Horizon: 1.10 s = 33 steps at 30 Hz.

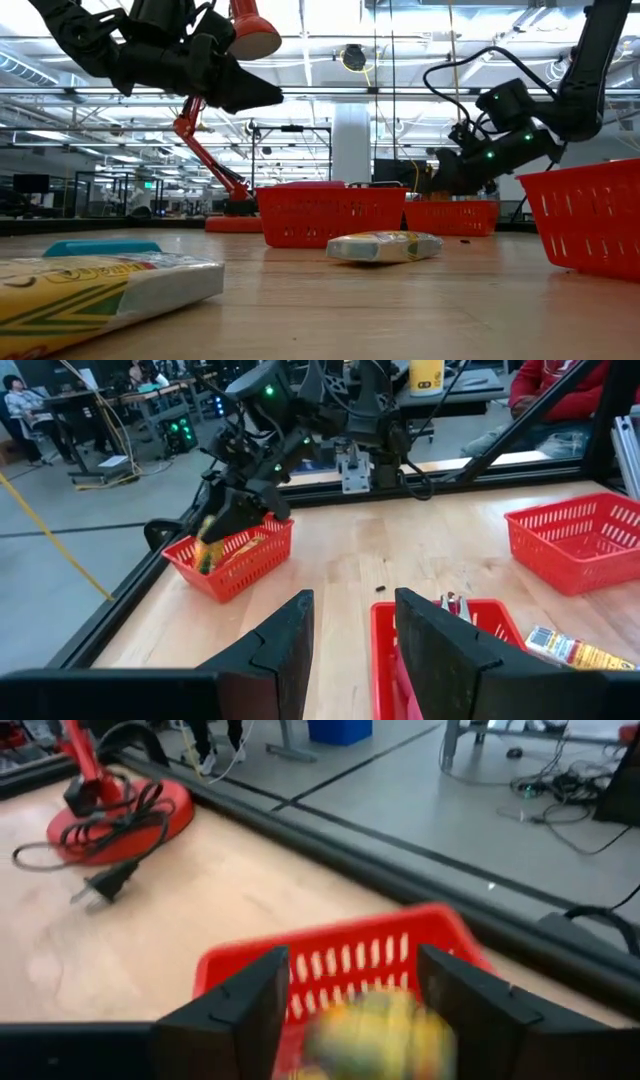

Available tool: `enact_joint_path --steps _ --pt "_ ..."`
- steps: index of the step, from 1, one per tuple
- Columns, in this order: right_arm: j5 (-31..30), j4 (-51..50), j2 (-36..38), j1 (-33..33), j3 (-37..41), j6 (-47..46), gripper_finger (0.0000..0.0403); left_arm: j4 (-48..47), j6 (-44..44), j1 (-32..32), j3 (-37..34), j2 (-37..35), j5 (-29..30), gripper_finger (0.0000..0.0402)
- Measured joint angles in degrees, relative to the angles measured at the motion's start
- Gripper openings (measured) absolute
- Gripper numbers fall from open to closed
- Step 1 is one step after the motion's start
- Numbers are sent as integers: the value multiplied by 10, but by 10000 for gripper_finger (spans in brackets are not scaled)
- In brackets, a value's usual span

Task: Pick & Place School Supplies
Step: Put the yellow crayon box into the top red bin

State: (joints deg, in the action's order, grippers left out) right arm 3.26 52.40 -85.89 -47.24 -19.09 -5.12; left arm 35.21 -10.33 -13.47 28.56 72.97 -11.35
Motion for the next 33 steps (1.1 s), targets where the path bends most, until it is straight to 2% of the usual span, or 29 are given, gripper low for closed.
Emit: enact_joint_path --steps 7,13,17,20,23,26,29,33 --pt "-3 17 4 12 37 -11 224 -1 1 0 0 0 0 147" --pt "-1 174 4 38 81 -20 215 0 1 0 0 0 9 147" --pt "57 210 24 79 87 -21 219 -11 7 1 0 0 9 147" --pt "91 205 53 139 87 -7 223 -34 15 8 0 0 10 147" --pt "89 168 86 218 83 20 223 -65 25 25 0 0 17 147" --pt "70 92 116 307 62 49 223 -102 42 58 0 0 59 147" --pt "23 -19 137 398 25 89 224 -129 65 101 0 0 95 148" --pt "-75 -140 143 502 -31 118 224 -165 104 168 15 0 128 148"
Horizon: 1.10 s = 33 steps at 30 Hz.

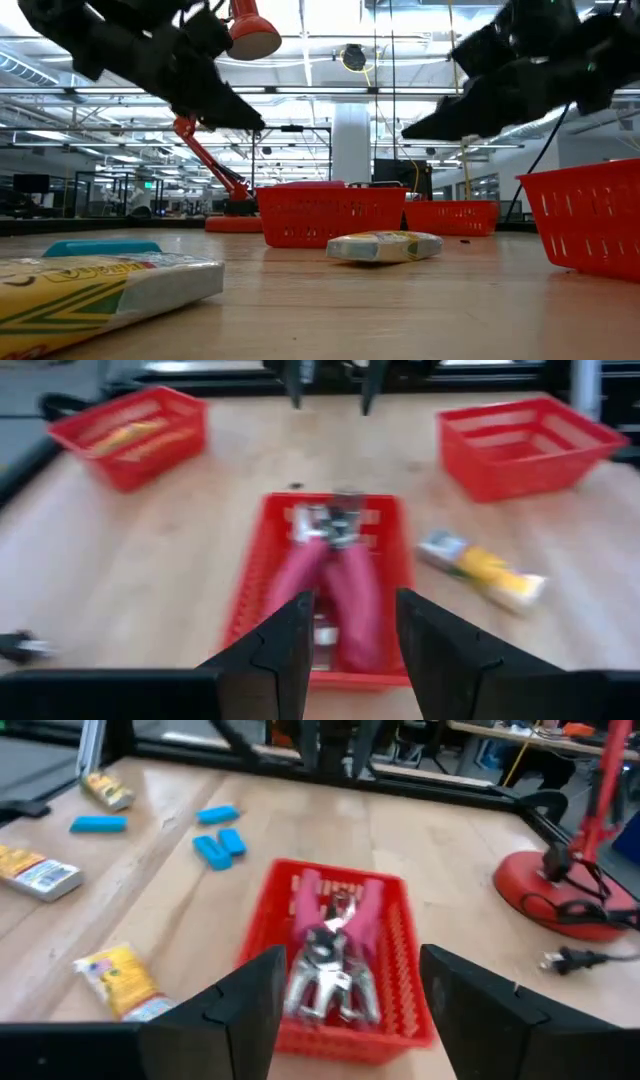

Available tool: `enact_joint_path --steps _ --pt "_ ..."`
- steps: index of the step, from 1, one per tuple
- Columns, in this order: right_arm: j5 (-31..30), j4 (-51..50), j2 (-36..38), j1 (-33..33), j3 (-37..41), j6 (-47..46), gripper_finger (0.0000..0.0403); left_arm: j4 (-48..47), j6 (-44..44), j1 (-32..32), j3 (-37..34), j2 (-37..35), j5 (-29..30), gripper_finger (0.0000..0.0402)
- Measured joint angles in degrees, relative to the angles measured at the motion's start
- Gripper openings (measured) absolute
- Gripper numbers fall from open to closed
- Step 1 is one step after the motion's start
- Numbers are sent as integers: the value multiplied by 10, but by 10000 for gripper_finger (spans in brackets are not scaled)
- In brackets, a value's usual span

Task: Pick & Place School Supplies
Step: Put the yellow crayon box into the top red bin

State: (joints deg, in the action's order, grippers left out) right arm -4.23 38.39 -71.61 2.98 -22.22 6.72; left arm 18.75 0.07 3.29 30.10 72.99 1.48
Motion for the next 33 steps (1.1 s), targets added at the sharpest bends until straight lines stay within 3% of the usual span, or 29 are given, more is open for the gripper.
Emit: enact_joint_path --steps 4,8,16,24,33 --pt "-57 -60 0 64 -36 -5 224 -47 39 62 35 3 16 160" --pt "-93 -80 0 110 -45 -16 224 -71 82 110 75 27 26 204" --pt "-155 -140 27 180 -46 -38 224 -87 121 144 173 169 20 278" --pt "-228 -266 144 264 -46 -53 224 -201 162 135 311 321 1 274" --pt "-230 -354 205 316 -46 -103 224 -300 208 120 440 412 13 260"
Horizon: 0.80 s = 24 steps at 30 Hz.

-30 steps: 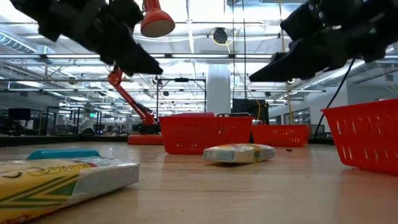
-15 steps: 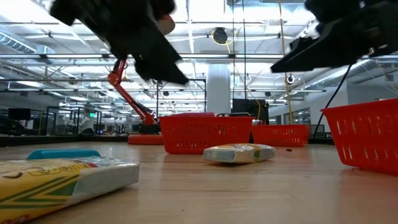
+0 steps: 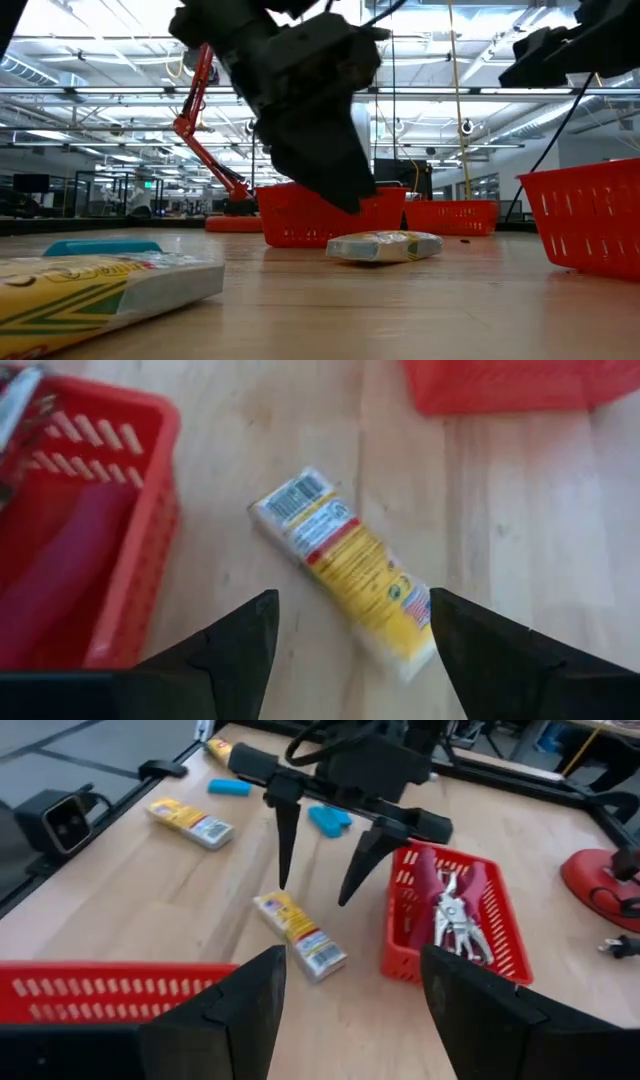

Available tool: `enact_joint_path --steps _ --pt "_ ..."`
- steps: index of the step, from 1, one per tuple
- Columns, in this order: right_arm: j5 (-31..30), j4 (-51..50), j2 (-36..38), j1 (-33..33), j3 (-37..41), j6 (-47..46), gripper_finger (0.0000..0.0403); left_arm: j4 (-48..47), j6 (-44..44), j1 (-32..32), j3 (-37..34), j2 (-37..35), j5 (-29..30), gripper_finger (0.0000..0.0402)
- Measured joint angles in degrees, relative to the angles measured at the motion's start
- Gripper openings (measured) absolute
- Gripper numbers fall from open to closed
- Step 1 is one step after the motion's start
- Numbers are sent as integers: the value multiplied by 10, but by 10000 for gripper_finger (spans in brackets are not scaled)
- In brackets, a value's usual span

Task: Pick & Place School Supplies
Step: Put the yellow crayon box into the top red bin

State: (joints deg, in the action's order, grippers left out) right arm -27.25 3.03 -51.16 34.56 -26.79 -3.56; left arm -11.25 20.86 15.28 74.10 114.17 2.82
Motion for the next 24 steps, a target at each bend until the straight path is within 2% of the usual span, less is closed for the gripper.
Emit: enact_joint_path --steps 10,24 --pt "0 -20 -2 20 0 -3 224 -21 63 -1 23 12 -7 260" --pt "0 -18 -2 20 0 3 224 13 78 -4 24 44 7 260"
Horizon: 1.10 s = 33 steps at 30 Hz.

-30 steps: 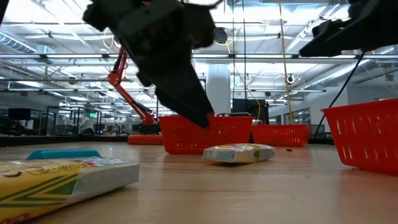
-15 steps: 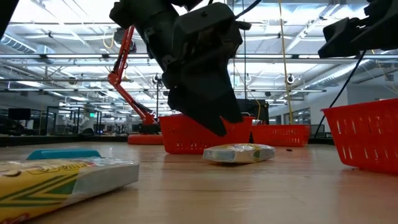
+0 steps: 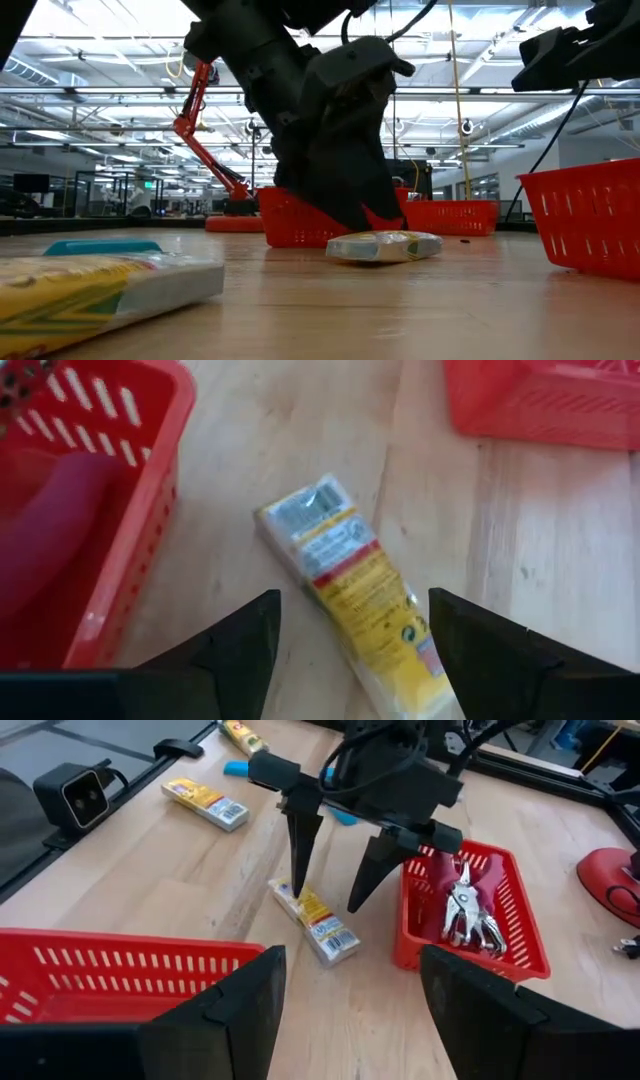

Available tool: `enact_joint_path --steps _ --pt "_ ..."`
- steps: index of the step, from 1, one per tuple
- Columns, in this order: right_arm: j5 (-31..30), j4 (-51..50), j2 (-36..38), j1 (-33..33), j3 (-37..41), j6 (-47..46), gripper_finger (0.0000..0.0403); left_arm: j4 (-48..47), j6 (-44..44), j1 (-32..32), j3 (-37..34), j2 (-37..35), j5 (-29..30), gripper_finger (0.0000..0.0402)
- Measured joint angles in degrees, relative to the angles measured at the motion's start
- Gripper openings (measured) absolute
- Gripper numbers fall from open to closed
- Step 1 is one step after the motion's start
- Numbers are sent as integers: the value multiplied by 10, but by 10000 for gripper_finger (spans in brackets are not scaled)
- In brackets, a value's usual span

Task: Pick & Place School Supplies
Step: Put the yellow crayon box into the top red bin

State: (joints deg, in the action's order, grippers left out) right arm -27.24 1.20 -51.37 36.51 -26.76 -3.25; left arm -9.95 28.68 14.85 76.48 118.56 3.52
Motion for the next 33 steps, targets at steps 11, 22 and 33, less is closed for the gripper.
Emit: enact_joint_path --steps 11,22,33 --pt "20 32 -18 0 0 0 224 -13 -44 5 -2 -31 -10 260" --pt "70 277 -215 -69 0 25 248 -42 -207 89 -42 -191 312 260" --pt "177 239 -415 -133 -152 81 251 202 -205 110 -294 -319 389 260"
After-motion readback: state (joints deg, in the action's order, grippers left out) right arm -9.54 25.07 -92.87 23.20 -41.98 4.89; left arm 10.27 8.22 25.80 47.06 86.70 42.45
